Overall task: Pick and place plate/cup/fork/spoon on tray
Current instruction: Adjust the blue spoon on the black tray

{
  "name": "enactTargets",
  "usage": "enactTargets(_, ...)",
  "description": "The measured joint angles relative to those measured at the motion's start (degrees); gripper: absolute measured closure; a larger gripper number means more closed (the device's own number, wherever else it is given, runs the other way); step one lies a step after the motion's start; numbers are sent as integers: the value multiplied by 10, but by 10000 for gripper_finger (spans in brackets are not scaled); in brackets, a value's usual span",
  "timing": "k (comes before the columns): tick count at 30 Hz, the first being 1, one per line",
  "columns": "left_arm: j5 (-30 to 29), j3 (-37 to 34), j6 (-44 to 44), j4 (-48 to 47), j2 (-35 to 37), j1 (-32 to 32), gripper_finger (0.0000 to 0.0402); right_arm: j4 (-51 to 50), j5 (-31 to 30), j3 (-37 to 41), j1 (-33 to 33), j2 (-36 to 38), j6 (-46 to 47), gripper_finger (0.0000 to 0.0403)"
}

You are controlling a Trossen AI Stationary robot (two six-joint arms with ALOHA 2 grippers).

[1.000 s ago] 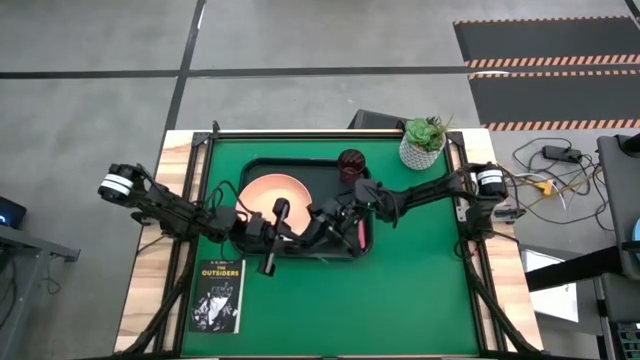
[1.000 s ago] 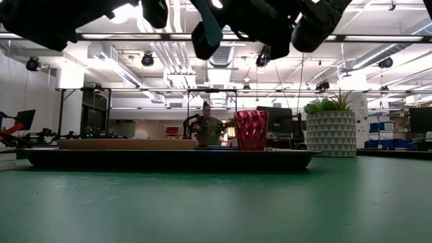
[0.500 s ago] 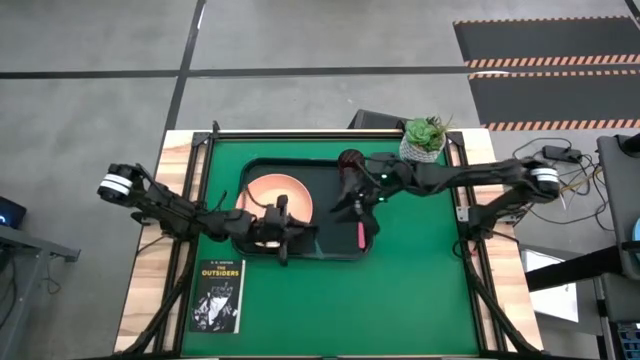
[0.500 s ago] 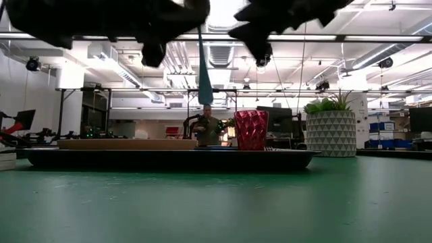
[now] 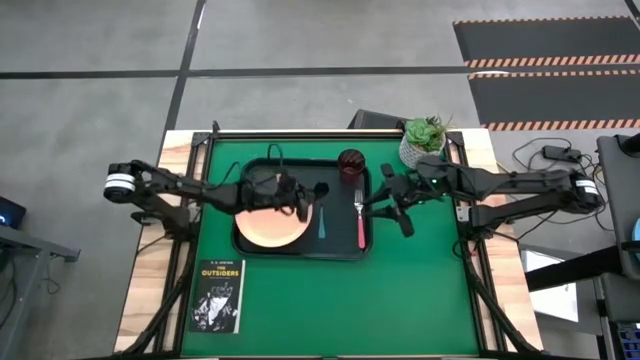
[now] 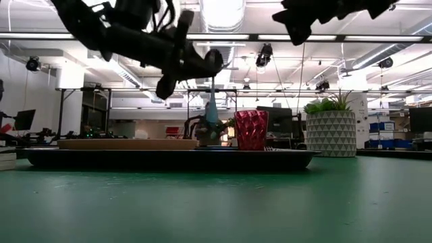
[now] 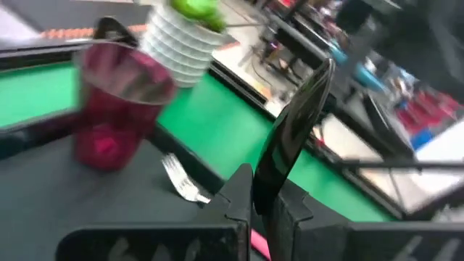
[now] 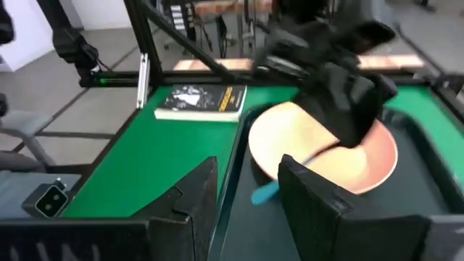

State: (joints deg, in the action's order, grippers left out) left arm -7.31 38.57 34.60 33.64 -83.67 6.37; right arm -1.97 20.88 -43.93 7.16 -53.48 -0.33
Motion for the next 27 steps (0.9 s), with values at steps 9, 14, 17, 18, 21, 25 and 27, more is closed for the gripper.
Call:
enactTargets(9,7,24,100,21,-91,35,402,42,0,48,1,45,-34,272)
enactTargets(14,19,83,101,17,-169,45,402,44,0,48,1,52,-36,272)
enactTargets(17,38,101,104,13,-199,55,402,36,0,48,1,52,-36,269)
enactTargets(18,40,102,112,13,-206,57,402,36,0,48,1,51,-36,268)
enactTargets(21,40,99,133,12,-213,57,402,32,0,48,1,51,-35,270)
enactTargets(25,44,98,152,-23,-215,56,402,33,0,48,1,51,-40,271)
enactTargets(27,44,98,160,-30,-214,55,402,33,0,48,1,51,-40,269)
